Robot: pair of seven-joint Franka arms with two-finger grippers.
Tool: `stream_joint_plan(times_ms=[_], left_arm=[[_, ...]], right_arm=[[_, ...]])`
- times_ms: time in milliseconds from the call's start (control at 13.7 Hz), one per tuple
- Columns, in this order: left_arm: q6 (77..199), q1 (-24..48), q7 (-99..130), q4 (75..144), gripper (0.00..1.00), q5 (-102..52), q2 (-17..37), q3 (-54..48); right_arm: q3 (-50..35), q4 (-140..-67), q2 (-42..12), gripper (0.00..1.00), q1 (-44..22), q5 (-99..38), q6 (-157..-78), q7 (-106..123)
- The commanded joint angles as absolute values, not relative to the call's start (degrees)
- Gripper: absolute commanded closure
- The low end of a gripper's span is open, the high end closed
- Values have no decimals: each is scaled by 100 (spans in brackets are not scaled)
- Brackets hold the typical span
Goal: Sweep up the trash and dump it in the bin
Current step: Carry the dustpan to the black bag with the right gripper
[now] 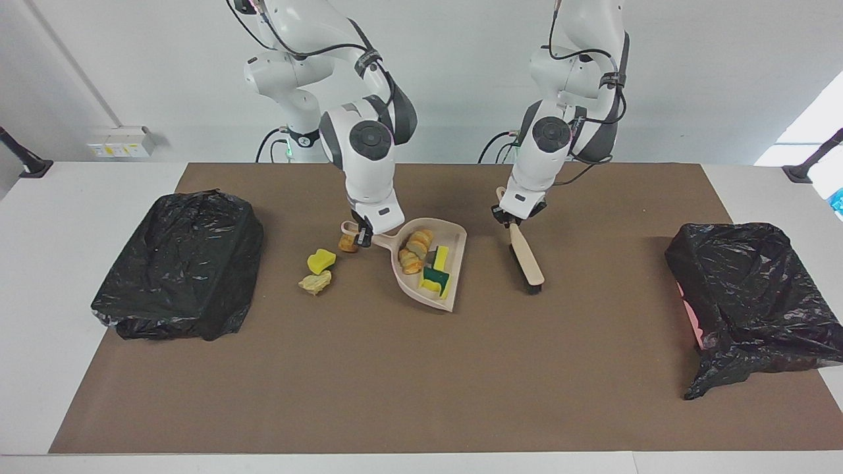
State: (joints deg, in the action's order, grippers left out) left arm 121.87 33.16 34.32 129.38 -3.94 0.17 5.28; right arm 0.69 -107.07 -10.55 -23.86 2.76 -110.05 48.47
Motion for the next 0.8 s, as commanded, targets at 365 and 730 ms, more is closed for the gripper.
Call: stream_joint_plan(times_ms=[365,730], left_arm=[[12911,3795,3891,13455,100,-70,-254,439],[13122,4613,4929,13807,100,-97,-579,413]], right_arm=[[88,-10213,-440,100,-776,369,-10573,5280],[97,-10230,-316,100,700,500,-10564,6606]])
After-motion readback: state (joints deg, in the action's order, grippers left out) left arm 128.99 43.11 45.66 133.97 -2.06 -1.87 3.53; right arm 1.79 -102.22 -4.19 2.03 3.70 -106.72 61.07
